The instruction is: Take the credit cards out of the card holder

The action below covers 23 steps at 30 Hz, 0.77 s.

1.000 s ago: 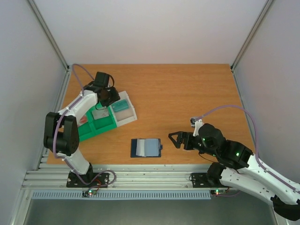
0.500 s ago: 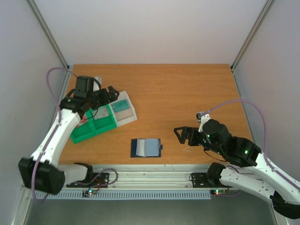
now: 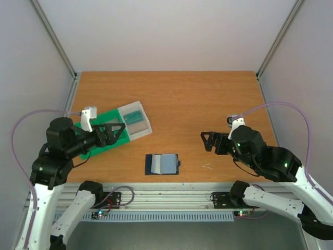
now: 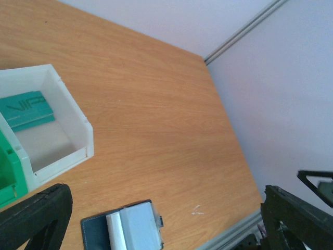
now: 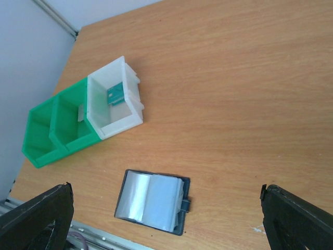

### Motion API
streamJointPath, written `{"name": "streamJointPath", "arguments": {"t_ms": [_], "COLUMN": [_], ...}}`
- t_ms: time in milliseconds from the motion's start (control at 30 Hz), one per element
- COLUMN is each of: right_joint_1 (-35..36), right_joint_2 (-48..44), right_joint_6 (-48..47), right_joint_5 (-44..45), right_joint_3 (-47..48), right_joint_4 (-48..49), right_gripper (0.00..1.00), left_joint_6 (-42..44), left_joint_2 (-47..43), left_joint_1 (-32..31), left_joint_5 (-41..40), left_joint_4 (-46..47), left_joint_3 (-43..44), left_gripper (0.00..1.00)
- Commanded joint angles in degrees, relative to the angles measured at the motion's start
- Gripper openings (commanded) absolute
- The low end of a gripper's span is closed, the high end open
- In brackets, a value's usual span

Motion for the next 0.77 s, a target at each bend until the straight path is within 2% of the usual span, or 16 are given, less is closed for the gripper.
{"name": "streamJointPath", "arguments": {"t_ms": [0,333,733], "right_joint_1": [0.1,0.1,0.1], "right_joint_2": [-0.1,-0.4,-1.1], "right_joint_6": [-3.3,-2.7,-2.0], "right_joint_5": [3.2,3.9,3.0], "right_joint_3": [1.3,1.1,-0.8], "right_joint_4": [-1.9,-3.1,-2.7], "right_gripper": [0.99,0.98,0.99], "left_joint_6": [0.3,-0.1,-2.3], "left_joint_2": [-2.7,-9.8,-7.9], "left_joint_1": [0.2,0.2,0.2], "left_joint_5": [3.0,-0.5,-2.4], "left_joint_4": [-4.6,-3.0,-1.8], "left_joint_3": [-0.4,-6.0,-7.5], "left_gripper": [1.00,0.99,0.99]}}
